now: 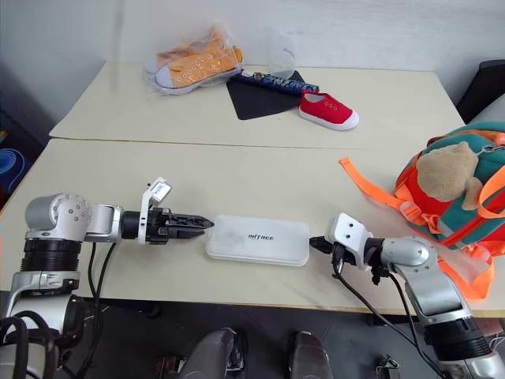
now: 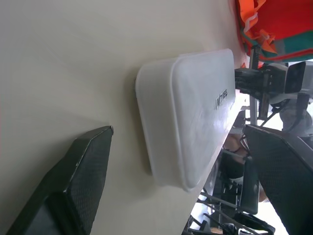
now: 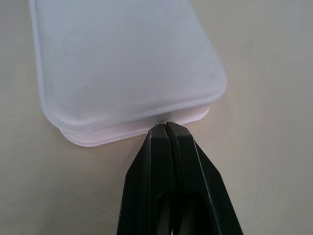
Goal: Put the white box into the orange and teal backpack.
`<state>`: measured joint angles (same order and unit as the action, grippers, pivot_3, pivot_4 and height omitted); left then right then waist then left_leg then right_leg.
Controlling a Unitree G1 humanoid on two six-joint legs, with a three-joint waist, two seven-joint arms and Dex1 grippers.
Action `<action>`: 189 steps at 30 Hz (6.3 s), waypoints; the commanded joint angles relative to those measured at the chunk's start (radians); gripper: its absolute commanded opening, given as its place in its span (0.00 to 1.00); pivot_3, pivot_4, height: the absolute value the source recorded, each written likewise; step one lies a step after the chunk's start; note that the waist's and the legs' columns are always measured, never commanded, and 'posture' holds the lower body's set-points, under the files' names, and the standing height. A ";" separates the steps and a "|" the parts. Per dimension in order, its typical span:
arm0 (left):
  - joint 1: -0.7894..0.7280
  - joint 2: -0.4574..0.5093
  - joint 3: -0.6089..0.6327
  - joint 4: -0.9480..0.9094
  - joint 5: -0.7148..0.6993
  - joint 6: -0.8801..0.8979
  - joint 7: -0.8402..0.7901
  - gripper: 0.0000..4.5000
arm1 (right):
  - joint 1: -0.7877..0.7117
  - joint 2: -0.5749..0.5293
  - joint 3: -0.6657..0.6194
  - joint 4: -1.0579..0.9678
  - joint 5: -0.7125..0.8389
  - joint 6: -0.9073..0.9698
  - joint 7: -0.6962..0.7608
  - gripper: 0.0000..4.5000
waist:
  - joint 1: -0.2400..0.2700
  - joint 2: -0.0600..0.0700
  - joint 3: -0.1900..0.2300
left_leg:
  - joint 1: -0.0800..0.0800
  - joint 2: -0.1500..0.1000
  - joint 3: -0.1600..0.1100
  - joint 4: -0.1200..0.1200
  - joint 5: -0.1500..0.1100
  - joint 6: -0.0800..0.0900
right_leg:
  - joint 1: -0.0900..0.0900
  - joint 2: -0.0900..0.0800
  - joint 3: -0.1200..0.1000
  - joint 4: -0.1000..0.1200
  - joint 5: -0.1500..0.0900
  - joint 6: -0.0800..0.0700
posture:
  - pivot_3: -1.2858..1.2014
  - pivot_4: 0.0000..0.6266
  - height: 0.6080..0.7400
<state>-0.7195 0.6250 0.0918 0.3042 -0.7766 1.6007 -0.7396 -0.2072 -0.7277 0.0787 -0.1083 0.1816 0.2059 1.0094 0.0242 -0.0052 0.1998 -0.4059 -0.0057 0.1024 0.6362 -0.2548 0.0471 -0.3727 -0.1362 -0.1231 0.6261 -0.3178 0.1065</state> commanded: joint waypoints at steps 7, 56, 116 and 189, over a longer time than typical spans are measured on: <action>0.016 -0.039 -0.155 0.045 -0.293 0.014 0.161 0.99 | -0.060 0.069 0.044 0.012 -0.014 -0.026 -0.018 0.00 | 0.000 -0.001 -0.001 | 0.000 0.000 0.000 0.001 -0.001 -0.001 | 0.000 -0.001 0.005 0.000 0.000 0.000 | 0.52 0.24 1.00; 0.287 -0.070 -0.171 -0.378 0.243 -1.143 -0.371 0.27 | 0.083 -0.028 -0.626 0.319 0.313 -0.113 -0.094 0.72 | -0.025 0.001 -0.001 | 0.002 0.005 0.011 0.001 -0.005 0.003 | -0.003 0.003 0.016 -0.005 0.000 0.000 | 0.52 0.24 1.00; -0.293 -0.181 -0.368 -0.168 0.399 -1.172 -0.416 0.27 | 0.042 -0.157 -0.326 -0.347 0.840 0.637 -0.108 0.00 | 0.017 -0.005 0.001 | -0.007 0.003 0.012 0.015 -0.016 0.012 | -0.003 0.003 0.016 -0.007 0.002 0.004 | 0.52 0.24 1.00; -0.139 -0.055 -0.070 0.076 0.448 -1.316 -0.218 0.07 | 0.137 0.044 -0.481 -0.403 0.947 0.562 -0.283 0.00 | -0.003 -0.004 0.001 | -0.015 0.005 0.005 0.026 -0.016 0.013 | -0.004 0.004 0.010 -0.004 0.005 0.008 | 0.52 0.24 1.00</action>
<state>-0.8700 0.5316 0.0125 0.3672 -0.3644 0.2635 -0.9774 -0.0792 -0.6903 -0.3610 -0.4746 1.1011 0.7911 0.7335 0.0216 -0.0087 0.2007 -0.4211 -0.0006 0.1071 0.6624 -0.2708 0.0604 -0.3766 -0.1320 -0.1134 0.6222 -0.3130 0.1141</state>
